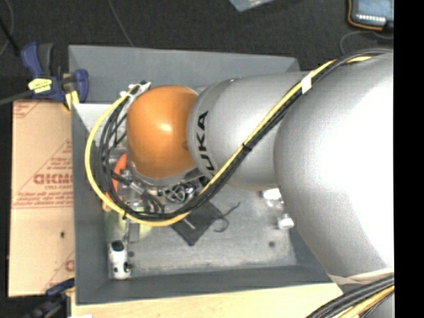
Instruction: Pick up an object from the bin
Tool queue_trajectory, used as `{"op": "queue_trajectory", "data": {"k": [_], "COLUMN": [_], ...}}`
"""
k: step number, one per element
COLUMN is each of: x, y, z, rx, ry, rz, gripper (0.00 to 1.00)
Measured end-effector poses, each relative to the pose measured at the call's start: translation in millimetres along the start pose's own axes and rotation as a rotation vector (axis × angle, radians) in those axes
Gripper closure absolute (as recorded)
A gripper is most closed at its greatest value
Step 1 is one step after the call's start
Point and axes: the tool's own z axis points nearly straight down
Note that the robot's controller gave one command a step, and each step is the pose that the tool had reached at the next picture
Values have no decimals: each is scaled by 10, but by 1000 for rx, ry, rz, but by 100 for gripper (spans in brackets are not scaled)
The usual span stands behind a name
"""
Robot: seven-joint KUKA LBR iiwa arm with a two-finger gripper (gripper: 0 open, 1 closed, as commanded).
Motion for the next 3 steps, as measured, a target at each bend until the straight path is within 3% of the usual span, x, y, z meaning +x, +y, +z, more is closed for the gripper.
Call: {"op": "queue_trajectory", "data": {"k": [1, 2, 3], "x": [-20, -184, -124], "y": [-11, -307, -344], "z": [-49, -77, 339], "rx": [-2, -1, -5], "ry": [-7, -5, -10], "rz": [5, 0, 66], "gripper": [0, 0, 0]}}
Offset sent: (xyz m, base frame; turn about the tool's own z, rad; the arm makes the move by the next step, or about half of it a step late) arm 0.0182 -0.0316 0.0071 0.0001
